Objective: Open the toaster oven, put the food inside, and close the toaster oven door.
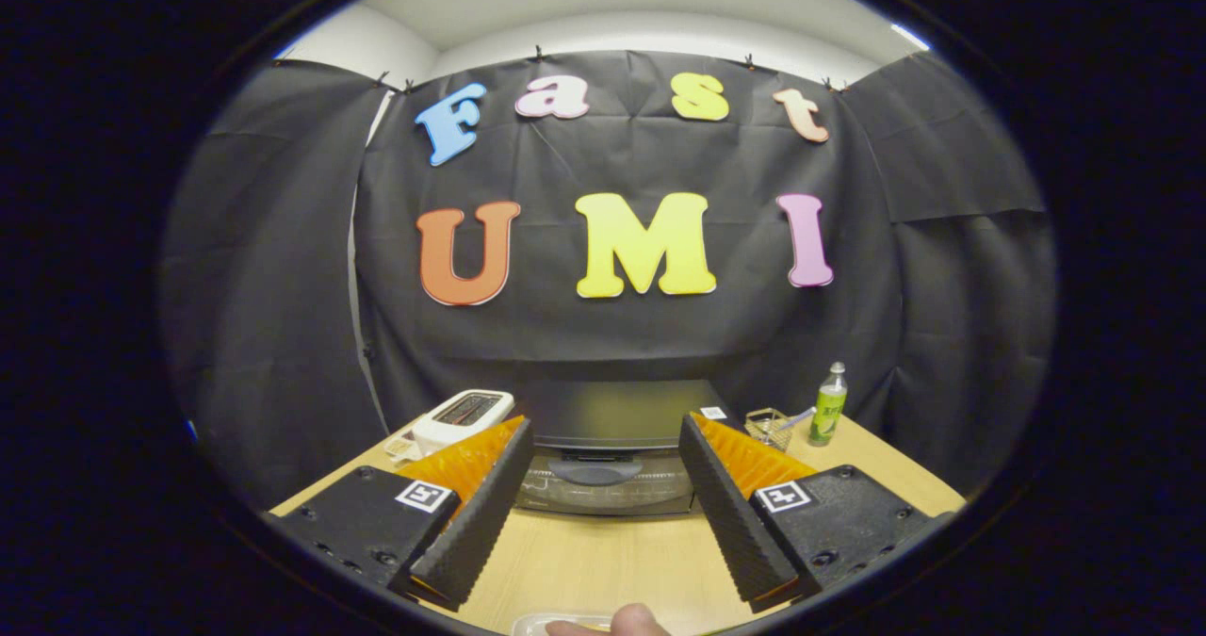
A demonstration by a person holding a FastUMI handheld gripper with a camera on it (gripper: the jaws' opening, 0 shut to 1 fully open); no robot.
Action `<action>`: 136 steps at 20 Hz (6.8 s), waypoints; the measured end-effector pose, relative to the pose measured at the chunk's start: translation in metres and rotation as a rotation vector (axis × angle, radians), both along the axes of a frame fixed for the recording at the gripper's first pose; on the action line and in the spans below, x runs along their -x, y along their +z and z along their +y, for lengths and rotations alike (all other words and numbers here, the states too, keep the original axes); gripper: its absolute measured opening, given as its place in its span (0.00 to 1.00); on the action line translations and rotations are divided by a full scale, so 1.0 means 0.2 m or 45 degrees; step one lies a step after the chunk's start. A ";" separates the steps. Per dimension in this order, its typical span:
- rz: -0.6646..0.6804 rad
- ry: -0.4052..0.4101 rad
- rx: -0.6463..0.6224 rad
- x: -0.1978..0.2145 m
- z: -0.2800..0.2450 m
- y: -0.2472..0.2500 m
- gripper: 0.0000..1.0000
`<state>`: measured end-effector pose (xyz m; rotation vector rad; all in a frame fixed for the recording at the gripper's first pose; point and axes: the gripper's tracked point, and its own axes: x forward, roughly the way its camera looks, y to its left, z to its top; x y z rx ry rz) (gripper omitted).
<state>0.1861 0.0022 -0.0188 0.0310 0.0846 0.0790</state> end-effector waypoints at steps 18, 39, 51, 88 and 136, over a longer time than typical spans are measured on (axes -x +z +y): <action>0.204 -0.007 0.123 -0.76 0.10 -0.52 1.00; 0.199 -0.056 0.084 -0.42 0.10 -0.73 1.00; 0.405 0.001 0.113 -0.09 0.09 -1.06 1.00; 0.774 -0.013 -0.058 0.76 0.11 -1.40 1.00; 0.631 -0.331 -0.353 -0.79 -0.13 -0.99 0.33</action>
